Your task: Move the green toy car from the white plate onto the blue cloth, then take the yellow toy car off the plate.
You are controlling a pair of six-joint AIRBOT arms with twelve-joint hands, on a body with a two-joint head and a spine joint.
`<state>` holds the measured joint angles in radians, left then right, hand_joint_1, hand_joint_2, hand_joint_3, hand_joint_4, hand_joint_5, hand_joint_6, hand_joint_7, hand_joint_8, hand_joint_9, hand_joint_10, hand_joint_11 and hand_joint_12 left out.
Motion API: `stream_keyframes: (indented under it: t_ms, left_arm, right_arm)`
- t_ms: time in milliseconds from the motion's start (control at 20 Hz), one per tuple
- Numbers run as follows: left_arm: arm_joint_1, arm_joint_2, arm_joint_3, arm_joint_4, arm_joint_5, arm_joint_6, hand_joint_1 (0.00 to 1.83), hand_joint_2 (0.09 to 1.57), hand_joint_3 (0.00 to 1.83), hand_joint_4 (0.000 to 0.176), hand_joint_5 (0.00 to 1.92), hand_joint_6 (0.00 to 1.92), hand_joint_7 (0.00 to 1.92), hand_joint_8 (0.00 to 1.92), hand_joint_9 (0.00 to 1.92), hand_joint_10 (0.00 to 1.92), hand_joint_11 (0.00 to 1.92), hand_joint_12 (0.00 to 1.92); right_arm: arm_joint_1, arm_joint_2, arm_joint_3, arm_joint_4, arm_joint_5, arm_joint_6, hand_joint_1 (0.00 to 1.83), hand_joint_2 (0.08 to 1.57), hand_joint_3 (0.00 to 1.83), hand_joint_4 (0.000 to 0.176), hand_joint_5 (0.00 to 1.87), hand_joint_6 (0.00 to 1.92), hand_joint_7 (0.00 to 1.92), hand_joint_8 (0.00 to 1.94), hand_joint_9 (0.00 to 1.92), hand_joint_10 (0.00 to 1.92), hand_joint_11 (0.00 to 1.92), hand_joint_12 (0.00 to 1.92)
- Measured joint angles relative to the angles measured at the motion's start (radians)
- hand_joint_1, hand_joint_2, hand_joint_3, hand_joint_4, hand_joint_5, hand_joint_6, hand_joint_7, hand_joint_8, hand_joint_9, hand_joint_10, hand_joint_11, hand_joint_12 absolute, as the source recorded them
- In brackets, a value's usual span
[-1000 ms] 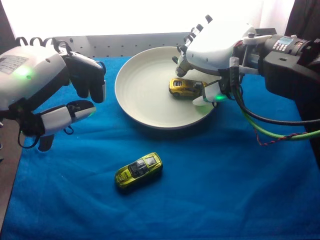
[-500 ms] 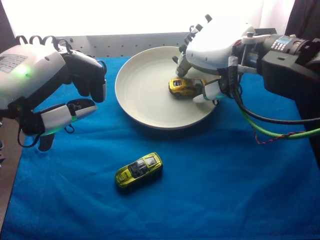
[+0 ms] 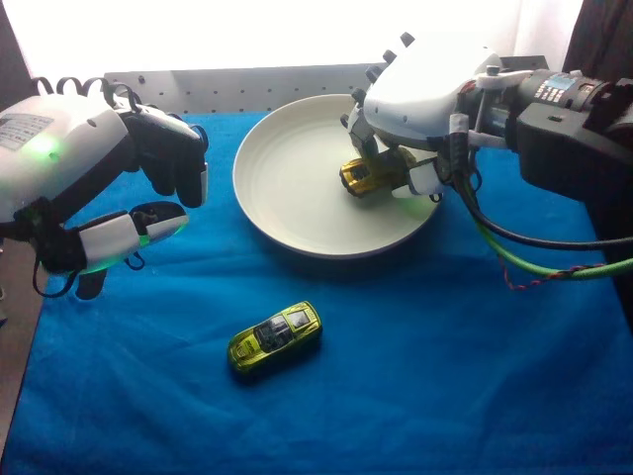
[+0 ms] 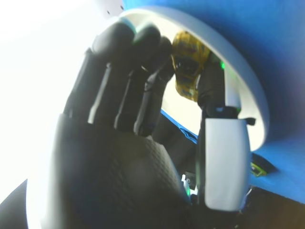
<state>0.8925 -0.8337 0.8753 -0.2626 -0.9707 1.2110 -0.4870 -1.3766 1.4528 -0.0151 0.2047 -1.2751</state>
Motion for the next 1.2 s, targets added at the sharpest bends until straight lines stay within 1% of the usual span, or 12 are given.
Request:
stream_keyframes:
  t_ms: [100, 200, 250, 350, 500, 550, 650, 800, 850, 900, 950, 1200]
  left_arm:
    - [0.003, 0.000, 0.000, -0.006, -0.002, 0.000, 1.15, 1.21, 0.00, 0.011, 0.86, 1.11, 0.74, 1.42, 0.68, 1.03, 0.47, 1.49]
    - [0.003, 0.000, 0.000, -0.007, -0.002, 0.000, 1.16, 1.21, 0.00, 0.004, 0.86, 1.10, 0.74, 1.43, 0.69, 1.05, 0.47, 1.51]
    - [0.003, 0.000, 0.000, -0.007, -0.003, 0.000, 1.16, 1.21, 0.00, 0.000, 0.87, 1.08, 0.75, 1.43, 0.69, 1.08, 0.46, 1.55]
    - [0.005, 0.000, 0.000, -0.008, -0.005, 0.000, 1.16, 1.21, 0.00, 0.010, 0.86, 1.10, 0.75, 1.41, 0.68, 1.07, 0.47, 1.54]
    - [0.011, 0.000, -0.005, -0.019, -0.012, -0.001, 1.15, 1.21, 0.00, 0.020, 0.85, 1.13, 0.75, 1.40, 0.67, 1.04, 0.45, 1.54]
    - [0.013, 0.000, -0.005, -0.020, -0.014, -0.001, 1.15, 1.22, 0.00, 0.008, 0.85, 1.12, 0.74, 1.43, 0.67, 1.04, 0.45, 1.54]
    - [0.023, 0.000, -0.008, -0.016, -0.027, -0.003, 1.15, 1.21, 0.00, 0.027, 0.85, 1.15, 0.75, 1.38, 0.70, 0.98, 0.49, 1.47]
    - [0.041, 0.000, -0.011, -0.035, -0.029, -0.003, 1.15, 1.22, 0.00, 0.017, 0.83, 1.15, 0.74, 1.42, 0.69, 1.00, 0.47, 1.53]
    - [0.040, 0.000, -0.011, -0.037, -0.031, -0.003, 1.15, 1.22, 0.00, 0.018, 0.84, 1.16, 0.73, 1.42, 0.67, 1.00, 0.44, 1.52]
    - [0.040, 0.000, -0.011, -0.037, -0.031, -0.003, 1.15, 1.22, 0.00, 0.021, 0.84, 1.17, 0.73, 1.41, 0.66, 1.00, 0.43, 1.52]
    - [0.040, 0.000, -0.011, -0.035, -0.033, -0.003, 1.14, 1.22, 0.00, 0.027, 0.83, 1.20, 0.72, 1.40, 0.66, 0.96, 0.41, 1.50]
    - [0.048, 0.000, -0.013, -0.038, -0.042, -0.003, 1.13, 1.24, 0.00, 0.029, 0.81, 1.23, 0.70, 1.43, 0.67, 1.01, 0.47, 1.56]
  right_arm:
    - [0.004, 0.019, -0.021, 0.000, 0.025, 0.000, 1.21, 1.24, 0.00, 0.000, 0.75, 1.06, 0.78, 1.62, 0.91, 1.79, 0.94, 1.91]
    - [0.012, 0.056, -0.057, 0.000, 0.063, 0.000, 1.13, 1.20, 0.00, 0.000, 0.83, 1.21, 0.91, 1.51, 0.98, 1.81, 1.01, 1.92]
    - [0.015, 0.076, -0.077, 0.000, 0.086, 0.000, 1.13, 1.20, 0.00, 0.000, 0.82, 1.23, 0.97, 1.70, 1.08, 1.90, 1.15, 1.92]
    - [0.019, 0.139, -0.143, 0.000, 0.150, 0.000, 1.13, 1.18, 0.00, 0.000, 0.85, 1.20, 0.98, 1.59, 1.05, 1.87, 1.11, 1.92]
    - [0.019, 0.215, -0.231, 0.002, 0.240, -0.001, 1.15, 1.15, 0.00, 0.000, 0.91, 1.11, 1.07, 1.80, 1.20, 1.92, 1.30, 1.92]
    - [0.019, 0.230, -0.257, 0.007, 0.268, -0.002, 1.15, 1.16, 0.00, 0.000, 0.90, 1.13, 1.03, 1.89, 1.21, 1.92, 1.31, 1.92]
    - [0.014, 0.264, -0.309, -0.015, 0.322, -0.001, 1.15, 1.15, 0.00, 0.000, 0.90, 1.12, 1.20, 1.94, 1.39, 1.92, 1.48, 1.92]
    - [-0.035, 0.316, -0.380, -0.035, 0.392, -0.001, 1.17, 1.13, 0.00, 0.000, 0.96, 1.05, 1.35, 1.94, 1.53, 1.92, 1.60, 1.92]
    - [-0.056, 0.333, -0.402, -0.042, 0.409, -0.001, 1.17, 1.13, 0.00, 0.000, 0.95, 1.08, 1.21, 1.72, 1.29, 1.86, 1.30, 1.92]
    - [-0.074, 0.349, -0.421, -0.050, 0.424, -0.001, 1.25, 1.12, 0.00, 0.000, 0.96, 0.92, 1.03, 1.38, 1.13, 1.68, 1.07, 1.90]
    - [-0.097, 0.365, -0.443, -0.053, 0.443, -0.001, 1.27, 1.11, 0.00, 0.000, 0.94, 0.95, 1.07, 1.14, 1.10, 1.51, 1.02, 1.77]
    - [-0.237, 0.419, -0.519, -0.049, 0.517, 0.020, 1.27, 1.08, 0.00, 0.000, 0.95, 1.00, 1.19, 0.80, 1.21, 1.09, 1.06, 1.52]
